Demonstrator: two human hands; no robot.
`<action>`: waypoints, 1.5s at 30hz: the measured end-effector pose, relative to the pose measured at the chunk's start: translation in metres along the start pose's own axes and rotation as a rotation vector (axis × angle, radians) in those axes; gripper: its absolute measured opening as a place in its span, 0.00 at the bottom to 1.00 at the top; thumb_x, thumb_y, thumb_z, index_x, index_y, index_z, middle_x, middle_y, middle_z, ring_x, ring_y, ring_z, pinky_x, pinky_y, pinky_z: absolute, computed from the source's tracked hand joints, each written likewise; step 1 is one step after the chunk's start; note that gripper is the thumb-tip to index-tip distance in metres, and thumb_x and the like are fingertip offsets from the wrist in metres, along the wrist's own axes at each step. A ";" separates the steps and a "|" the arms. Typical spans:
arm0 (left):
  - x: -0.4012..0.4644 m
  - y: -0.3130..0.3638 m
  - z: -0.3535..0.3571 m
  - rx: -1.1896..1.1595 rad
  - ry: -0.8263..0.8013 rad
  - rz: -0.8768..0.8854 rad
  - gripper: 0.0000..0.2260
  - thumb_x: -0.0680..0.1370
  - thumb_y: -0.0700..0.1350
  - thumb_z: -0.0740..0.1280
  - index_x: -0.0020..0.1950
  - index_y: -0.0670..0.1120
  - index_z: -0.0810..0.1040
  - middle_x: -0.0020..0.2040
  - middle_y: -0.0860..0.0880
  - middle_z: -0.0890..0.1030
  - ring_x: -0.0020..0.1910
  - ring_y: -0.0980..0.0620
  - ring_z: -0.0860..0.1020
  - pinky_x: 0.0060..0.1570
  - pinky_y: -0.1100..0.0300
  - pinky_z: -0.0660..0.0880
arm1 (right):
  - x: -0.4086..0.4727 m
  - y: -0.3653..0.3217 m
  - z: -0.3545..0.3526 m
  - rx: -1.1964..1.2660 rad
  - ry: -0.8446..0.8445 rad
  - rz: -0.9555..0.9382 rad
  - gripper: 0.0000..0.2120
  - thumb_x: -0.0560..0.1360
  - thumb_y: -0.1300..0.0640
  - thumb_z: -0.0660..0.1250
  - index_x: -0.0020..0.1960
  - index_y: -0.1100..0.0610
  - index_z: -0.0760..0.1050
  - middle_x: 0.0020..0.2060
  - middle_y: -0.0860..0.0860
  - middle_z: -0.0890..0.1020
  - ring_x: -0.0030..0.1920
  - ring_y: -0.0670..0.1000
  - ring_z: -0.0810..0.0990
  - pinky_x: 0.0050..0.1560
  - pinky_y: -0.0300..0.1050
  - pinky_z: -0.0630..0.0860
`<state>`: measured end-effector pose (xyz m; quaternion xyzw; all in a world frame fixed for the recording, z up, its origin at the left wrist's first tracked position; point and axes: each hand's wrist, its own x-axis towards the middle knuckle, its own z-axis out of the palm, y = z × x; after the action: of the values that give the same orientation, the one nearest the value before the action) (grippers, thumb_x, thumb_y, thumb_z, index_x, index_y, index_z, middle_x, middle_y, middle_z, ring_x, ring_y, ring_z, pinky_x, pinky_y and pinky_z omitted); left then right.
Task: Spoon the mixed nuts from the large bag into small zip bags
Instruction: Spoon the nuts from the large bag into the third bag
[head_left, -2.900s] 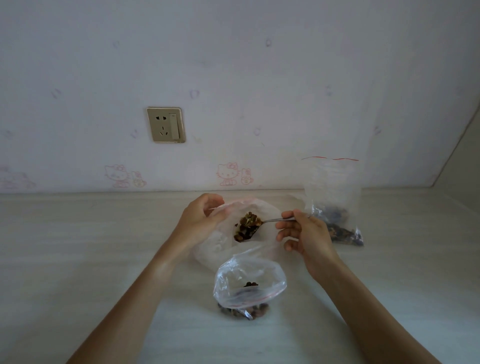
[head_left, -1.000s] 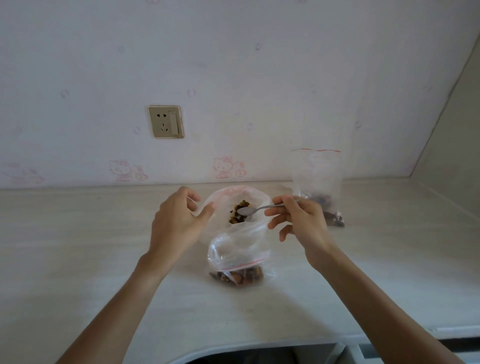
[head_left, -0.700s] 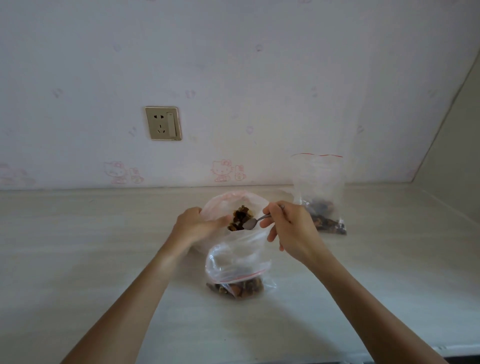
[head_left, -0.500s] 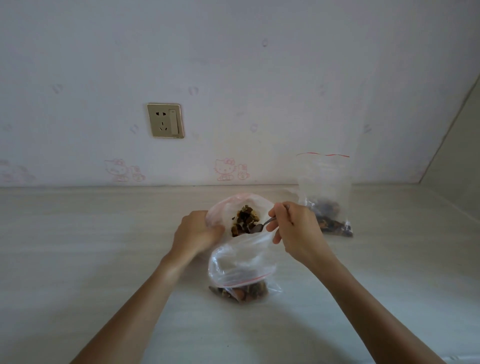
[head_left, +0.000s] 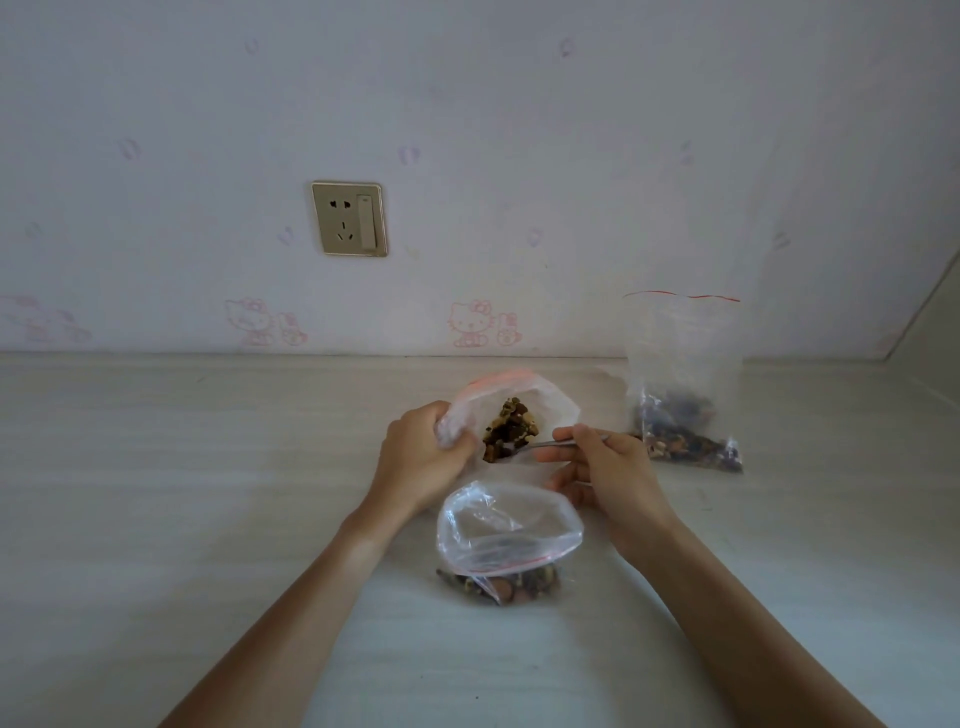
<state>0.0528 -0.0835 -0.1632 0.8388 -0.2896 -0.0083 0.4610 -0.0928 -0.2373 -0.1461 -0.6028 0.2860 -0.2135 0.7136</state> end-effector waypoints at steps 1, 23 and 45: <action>0.000 0.001 0.000 -0.022 -0.002 0.001 0.08 0.78 0.47 0.72 0.40 0.46 0.80 0.32 0.50 0.81 0.29 0.57 0.76 0.31 0.65 0.69 | 0.000 0.000 0.001 0.001 -0.003 0.000 0.13 0.86 0.59 0.58 0.54 0.64 0.79 0.41 0.59 0.88 0.28 0.52 0.80 0.26 0.41 0.76; -0.001 0.001 -0.002 -0.257 -0.100 -0.243 0.04 0.77 0.47 0.74 0.46 0.47 0.85 0.37 0.48 0.87 0.36 0.50 0.85 0.37 0.55 0.80 | 0.010 -0.002 -0.003 0.128 0.046 0.105 0.12 0.86 0.57 0.60 0.57 0.62 0.79 0.45 0.56 0.89 0.30 0.50 0.77 0.27 0.44 0.78; -0.006 0.004 -0.041 -0.001 0.185 0.083 0.17 0.77 0.58 0.74 0.61 0.51 0.81 0.55 0.60 0.82 0.57 0.61 0.80 0.58 0.58 0.78 | -0.013 -0.040 -0.032 0.140 -0.147 -0.029 0.13 0.85 0.56 0.61 0.59 0.62 0.80 0.51 0.59 0.88 0.33 0.49 0.81 0.27 0.42 0.76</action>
<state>0.0576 -0.0507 -0.1386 0.8230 -0.2805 0.0883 0.4861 -0.1221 -0.2602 -0.1089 -0.5696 0.2085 -0.1983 0.7699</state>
